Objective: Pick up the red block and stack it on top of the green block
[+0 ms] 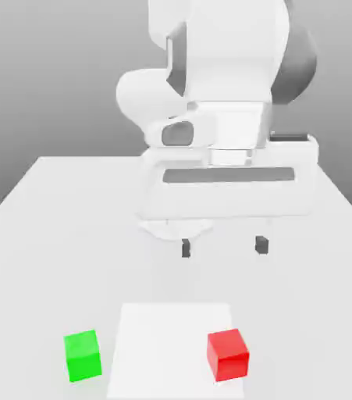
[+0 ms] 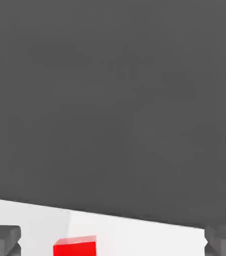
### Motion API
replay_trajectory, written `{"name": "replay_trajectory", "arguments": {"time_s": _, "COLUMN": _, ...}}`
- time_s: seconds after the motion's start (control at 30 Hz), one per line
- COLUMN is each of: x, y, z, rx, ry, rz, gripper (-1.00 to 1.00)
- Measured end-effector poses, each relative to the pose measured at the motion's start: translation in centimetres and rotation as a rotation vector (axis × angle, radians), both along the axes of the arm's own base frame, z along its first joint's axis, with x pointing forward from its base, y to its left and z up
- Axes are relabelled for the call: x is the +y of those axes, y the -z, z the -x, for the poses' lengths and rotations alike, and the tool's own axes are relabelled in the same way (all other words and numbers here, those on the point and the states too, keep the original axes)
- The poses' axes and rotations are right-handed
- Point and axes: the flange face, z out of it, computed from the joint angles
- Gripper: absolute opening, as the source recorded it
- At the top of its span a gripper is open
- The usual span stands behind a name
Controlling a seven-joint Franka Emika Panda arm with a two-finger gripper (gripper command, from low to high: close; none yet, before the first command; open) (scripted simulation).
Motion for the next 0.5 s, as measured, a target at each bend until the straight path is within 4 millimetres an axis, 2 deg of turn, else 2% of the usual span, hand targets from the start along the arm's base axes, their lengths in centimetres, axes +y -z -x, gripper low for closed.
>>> {"name": "replay_trajectory", "arguments": {"time_s": 0.17, "x": 1.3, "y": 9.4, "z": 2.4, "rx": 0.146, "ry": -0.044, "rz": 0.000, "gripper": 0.00}}
{"name": "replay_trajectory", "arguments": {"time_s": 0.33, "x": 1.4, "y": 15.9, "z": 2.8, "rx": 0.170, "ry": -0.049, "rz": -0.001, "gripper": 0.00}}
{"name": "replay_trajectory", "arguments": {"time_s": 0.37, "x": 1.4, "y": 16.7, "z": 2.9, "rx": 0.171, "ry": -0.050, "rz": -0.001, "gripper": -1.00}}
{"name": "replay_trajectory", "arguments": {"time_s": 0.5, "x": 1.4, "y": 16.7, "z": 2.9, "rx": 0.171, "ry": -0.049, "rz": 0.000, "gripper": -1.00}}
